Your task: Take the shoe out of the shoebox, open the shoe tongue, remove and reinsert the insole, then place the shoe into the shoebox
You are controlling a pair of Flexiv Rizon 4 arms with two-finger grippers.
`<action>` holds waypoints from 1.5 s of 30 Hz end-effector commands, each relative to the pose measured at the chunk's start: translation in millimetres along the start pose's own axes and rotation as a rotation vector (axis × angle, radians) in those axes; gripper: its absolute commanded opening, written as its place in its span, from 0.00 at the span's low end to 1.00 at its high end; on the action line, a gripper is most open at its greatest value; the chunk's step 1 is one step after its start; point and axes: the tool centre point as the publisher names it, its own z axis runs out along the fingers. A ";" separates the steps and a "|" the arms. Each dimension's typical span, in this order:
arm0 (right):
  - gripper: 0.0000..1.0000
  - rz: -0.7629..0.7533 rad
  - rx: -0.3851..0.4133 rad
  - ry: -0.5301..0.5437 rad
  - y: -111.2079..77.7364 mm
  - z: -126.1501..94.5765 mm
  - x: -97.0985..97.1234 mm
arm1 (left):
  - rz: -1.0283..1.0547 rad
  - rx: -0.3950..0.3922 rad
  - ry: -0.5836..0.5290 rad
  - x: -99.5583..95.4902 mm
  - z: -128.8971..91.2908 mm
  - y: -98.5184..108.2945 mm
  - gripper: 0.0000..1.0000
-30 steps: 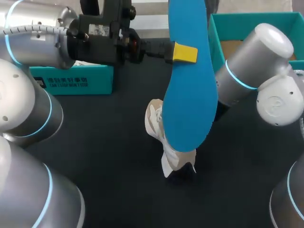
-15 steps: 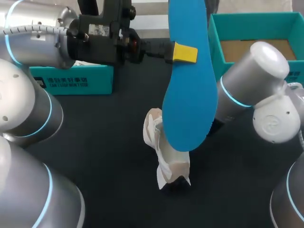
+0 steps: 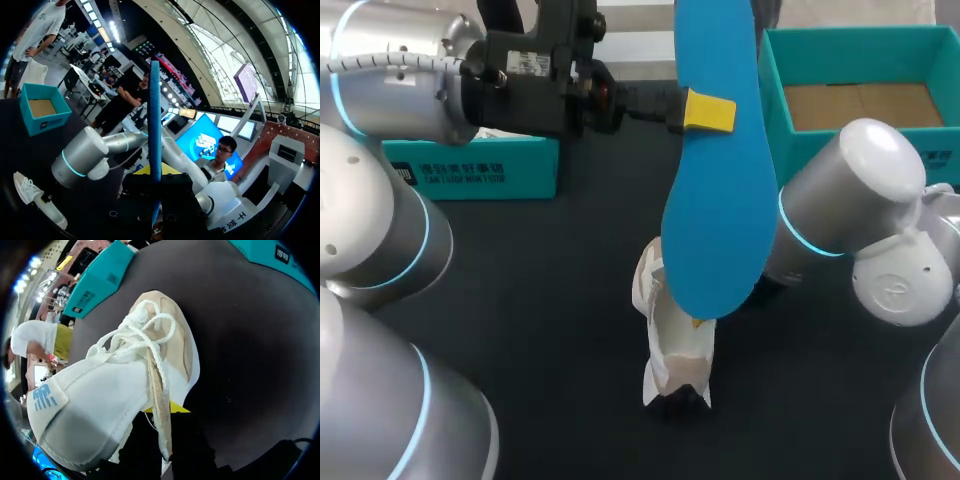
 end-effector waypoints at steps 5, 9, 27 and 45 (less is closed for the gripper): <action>1.00 0.019 -0.012 -0.003 5.4 -1.7 2.3 | 0.001 0.003 0.003 -1.2 0.1 1.8 0.00; 1.00 0.035 -0.021 0.034 8.7 -19.5 4.2 | 0.001 0.003 0.003 -1.2 0.1 1.8 0.00; 1.00 0.000 -0.026 0.438 26.2 -92.1 -14.6 | 0.001 0.003 0.003 -1.2 0.1 1.8 0.00; 1.00 -0.045 -0.082 1.019 63.7 -156.5 -4.9 | 0.001 0.003 0.003 -1.2 0.1 1.8 0.00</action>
